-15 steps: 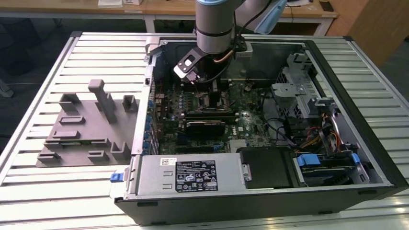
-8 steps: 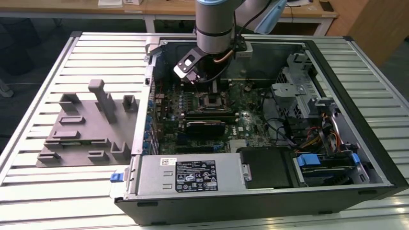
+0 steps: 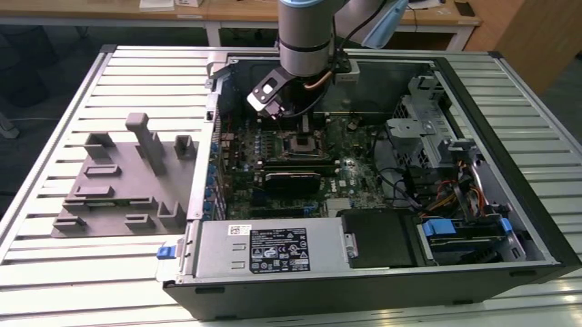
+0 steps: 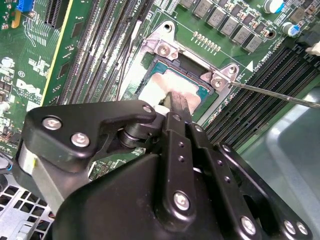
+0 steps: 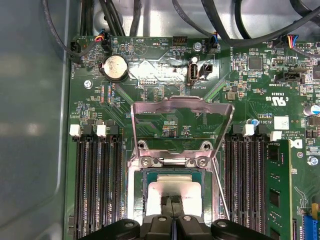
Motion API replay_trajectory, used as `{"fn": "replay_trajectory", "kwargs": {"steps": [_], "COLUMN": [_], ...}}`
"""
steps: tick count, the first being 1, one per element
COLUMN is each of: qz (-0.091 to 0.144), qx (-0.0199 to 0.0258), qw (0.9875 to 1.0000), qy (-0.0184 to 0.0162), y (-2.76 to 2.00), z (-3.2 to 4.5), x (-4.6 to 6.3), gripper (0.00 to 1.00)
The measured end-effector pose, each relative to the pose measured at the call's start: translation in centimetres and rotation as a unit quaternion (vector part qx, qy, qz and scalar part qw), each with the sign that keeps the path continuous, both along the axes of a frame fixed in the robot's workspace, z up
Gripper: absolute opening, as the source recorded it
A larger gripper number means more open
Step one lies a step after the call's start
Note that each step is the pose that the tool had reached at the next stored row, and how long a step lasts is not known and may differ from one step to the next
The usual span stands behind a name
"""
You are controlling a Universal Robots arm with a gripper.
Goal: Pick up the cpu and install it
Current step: 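Place the cpu into insertion slot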
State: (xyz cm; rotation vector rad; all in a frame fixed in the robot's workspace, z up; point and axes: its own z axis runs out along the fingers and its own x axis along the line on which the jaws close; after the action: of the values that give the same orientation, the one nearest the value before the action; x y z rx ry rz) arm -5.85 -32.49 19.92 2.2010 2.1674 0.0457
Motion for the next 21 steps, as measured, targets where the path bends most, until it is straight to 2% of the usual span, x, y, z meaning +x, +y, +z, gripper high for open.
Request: {"fn": "replay_trajectory", "kwargs": {"steps": [14, 21], "qz": [-0.004, -0.004], "qx": [-0.0001, 0.0008], "qw": [1.0, 1.0], "qy": [0.0001, -0.0007], "y": [0.0, 0.03], "z": [-0.18, -0.02], "x": [0.0, 0.02], "gripper": [0.11, 0.11]}}
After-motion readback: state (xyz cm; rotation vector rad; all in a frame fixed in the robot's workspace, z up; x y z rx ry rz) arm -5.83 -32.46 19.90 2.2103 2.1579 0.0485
